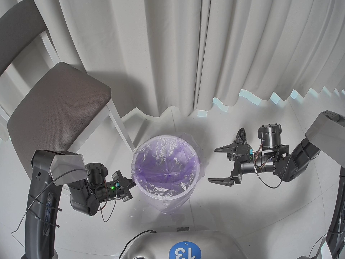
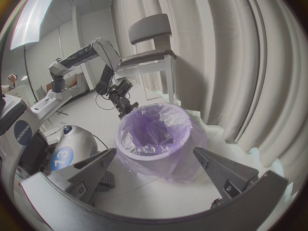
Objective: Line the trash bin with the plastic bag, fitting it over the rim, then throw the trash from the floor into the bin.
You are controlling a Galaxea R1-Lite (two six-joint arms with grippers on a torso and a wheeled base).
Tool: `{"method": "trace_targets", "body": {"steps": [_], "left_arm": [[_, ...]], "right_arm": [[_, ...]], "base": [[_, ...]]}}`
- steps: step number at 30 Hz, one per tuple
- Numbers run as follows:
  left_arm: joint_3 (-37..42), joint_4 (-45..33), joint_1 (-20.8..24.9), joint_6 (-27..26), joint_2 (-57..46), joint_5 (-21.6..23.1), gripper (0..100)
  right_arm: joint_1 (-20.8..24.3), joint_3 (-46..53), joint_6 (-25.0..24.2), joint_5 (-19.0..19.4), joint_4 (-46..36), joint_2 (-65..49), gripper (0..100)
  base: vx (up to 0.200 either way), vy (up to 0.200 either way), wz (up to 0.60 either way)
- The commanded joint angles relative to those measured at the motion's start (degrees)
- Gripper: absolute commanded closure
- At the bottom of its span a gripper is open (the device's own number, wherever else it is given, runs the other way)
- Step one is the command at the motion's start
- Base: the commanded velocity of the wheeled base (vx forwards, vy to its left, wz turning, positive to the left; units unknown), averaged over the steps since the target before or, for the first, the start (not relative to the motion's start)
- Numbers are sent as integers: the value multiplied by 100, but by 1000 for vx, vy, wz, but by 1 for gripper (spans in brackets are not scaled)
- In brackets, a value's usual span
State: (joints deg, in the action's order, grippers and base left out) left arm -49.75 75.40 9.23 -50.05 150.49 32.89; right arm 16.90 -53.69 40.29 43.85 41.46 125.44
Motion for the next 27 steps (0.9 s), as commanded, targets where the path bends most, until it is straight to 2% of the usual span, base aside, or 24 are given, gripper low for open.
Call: {"method": "trace_targets", "body": {"steps": [1,5,6,15,19,21,27], "left_arm": [[-8,1,9,-22,-29,-2,100],[9,36,-18,-83,-20,-11,100],[18,45,-18,-83,-20,-11,0],[554,704,-211,-4,15,95,0],[791,1038,-246,4,59,262,0],[870,1232,-255,40,94,262,0],[1204,1460,-246,119,121,332,0]], "right_arm": [[112,-116,-4,1,-6,103,0],[411,-397,-39,1,-182,95,0],[420,-406,-39,1,-182,95,0],[1369,-661,-21,-87,-332,332,0],[1545,-1047,-12,-184,-376,701,0],[1571,-1302,5,-324,-455,850,0],[1571,-2436,313,-1449,-1026,1413,0]], "base": [[0,0,0],[0,0,0],[0,0,0],[0,0,0],[0,0,0],[0,0,0],[0,0,0]]}}
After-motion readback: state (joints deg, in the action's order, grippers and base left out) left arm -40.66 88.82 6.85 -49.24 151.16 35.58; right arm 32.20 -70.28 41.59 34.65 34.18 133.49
